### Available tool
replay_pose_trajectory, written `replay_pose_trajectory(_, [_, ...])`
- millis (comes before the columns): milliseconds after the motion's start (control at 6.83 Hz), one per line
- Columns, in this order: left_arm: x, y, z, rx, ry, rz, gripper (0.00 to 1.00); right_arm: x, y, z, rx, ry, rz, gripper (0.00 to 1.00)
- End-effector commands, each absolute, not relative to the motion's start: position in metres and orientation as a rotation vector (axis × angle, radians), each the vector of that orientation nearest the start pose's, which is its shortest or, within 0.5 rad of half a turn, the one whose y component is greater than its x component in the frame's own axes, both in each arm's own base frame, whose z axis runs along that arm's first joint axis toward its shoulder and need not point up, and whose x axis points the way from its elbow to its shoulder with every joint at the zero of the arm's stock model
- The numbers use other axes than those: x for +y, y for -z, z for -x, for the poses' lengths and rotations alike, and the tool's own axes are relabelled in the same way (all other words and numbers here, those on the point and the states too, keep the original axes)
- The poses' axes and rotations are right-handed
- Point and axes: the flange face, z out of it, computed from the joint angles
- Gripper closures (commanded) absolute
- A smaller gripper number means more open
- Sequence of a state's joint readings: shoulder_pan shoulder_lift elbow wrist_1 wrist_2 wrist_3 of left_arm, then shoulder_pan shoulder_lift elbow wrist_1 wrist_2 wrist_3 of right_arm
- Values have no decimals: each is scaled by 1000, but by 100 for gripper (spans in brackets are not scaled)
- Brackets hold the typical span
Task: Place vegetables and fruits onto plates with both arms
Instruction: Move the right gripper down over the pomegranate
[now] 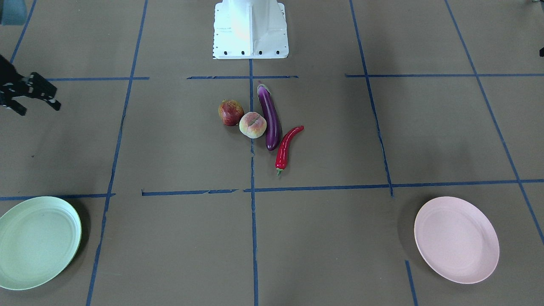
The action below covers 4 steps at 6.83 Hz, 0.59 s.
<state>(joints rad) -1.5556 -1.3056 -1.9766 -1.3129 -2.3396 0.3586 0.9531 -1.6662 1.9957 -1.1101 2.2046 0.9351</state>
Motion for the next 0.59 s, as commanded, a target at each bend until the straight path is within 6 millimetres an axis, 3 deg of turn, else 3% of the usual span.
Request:
replay_pose_trajectory(0, [-368, -602, 58, 780, -306, -18, 0, -405, -346, 325, -1074, -82, -104, 0])
replay_pose_trajectory(146, [-368, -602, 58, 784, -304, -17, 0, -393, -304, 378, -1056, -117, -70, 0])
replay_pose_trajectory(293, [-368, -602, 58, 787, -303, -17, 0, -383, -246, 427, -1016, -88, -78, 1])
replay_pose_trajectory(439, [-368, -603, 58, 787, -303, -16, 0, -370, -202, 466, -961, -64, -93, 1])
